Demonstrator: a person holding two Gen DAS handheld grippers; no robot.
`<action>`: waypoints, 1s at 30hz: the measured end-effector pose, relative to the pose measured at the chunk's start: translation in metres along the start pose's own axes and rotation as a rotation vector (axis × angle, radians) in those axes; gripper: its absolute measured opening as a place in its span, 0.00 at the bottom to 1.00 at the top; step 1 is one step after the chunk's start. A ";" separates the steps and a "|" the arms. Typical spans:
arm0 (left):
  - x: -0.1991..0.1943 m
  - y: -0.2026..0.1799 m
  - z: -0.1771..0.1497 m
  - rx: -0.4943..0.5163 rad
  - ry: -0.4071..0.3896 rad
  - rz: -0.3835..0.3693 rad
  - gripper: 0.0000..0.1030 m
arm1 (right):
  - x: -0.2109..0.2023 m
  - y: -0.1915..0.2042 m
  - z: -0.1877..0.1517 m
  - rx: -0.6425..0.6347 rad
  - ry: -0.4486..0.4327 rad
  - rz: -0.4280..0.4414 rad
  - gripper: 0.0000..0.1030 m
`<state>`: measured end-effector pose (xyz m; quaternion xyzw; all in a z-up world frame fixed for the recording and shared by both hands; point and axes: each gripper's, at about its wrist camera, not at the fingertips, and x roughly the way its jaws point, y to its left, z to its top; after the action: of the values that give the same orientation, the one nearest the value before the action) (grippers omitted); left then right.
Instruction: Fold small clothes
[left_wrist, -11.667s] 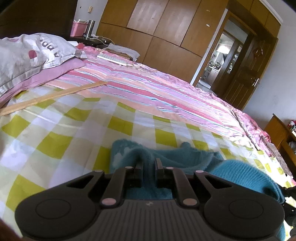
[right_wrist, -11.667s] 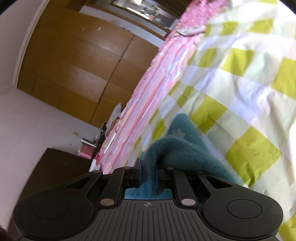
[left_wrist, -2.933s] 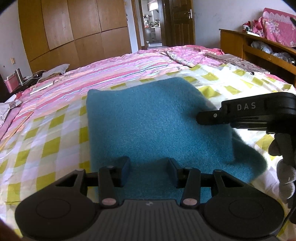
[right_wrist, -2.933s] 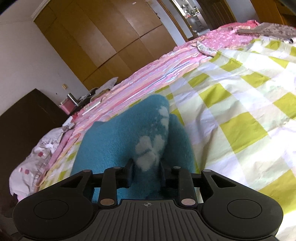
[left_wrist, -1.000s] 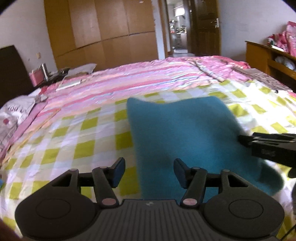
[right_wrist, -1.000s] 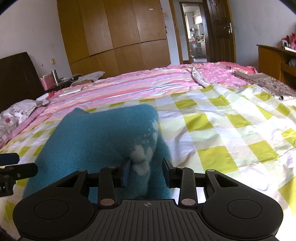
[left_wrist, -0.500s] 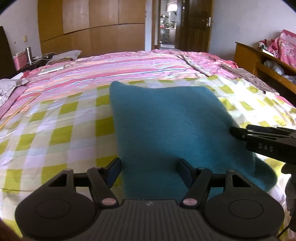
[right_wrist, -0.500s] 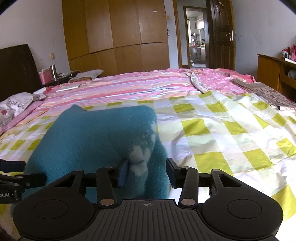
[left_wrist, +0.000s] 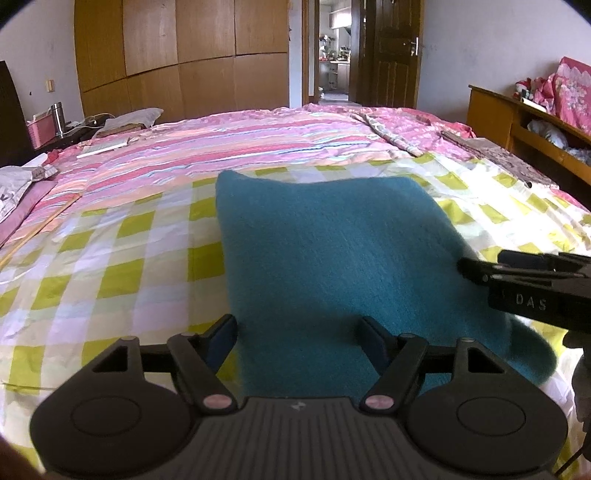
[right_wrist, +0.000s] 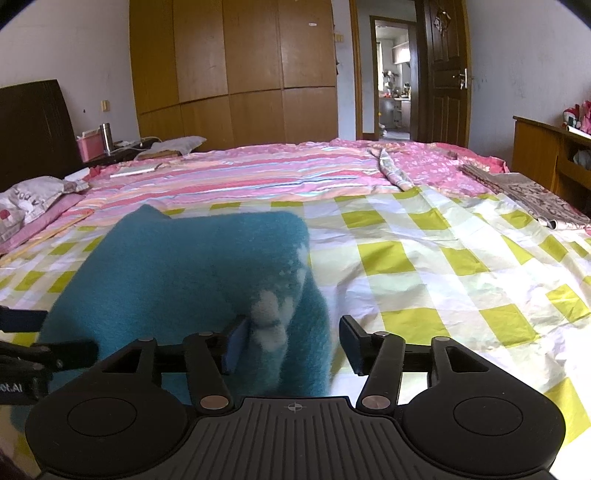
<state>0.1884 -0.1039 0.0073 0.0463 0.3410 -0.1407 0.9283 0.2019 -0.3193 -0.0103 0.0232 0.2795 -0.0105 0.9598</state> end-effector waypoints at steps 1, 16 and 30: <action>-0.001 0.001 0.000 -0.004 -0.004 0.001 0.75 | 0.001 -0.001 0.000 0.003 0.000 0.001 0.56; 0.022 0.020 -0.001 -0.064 0.016 -0.108 0.92 | 0.015 -0.052 -0.011 0.319 0.080 0.240 0.62; 0.008 0.020 -0.007 -0.070 0.031 -0.138 0.85 | 0.019 -0.042 -0.016 0.410 0.147 0.405 0.47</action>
<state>0.1957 -0.0855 -0.0036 -0.0076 0.3624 -0.1917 0.9121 0.2076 -0.3602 -0.0357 0.2726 0.3301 0.1270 0.8948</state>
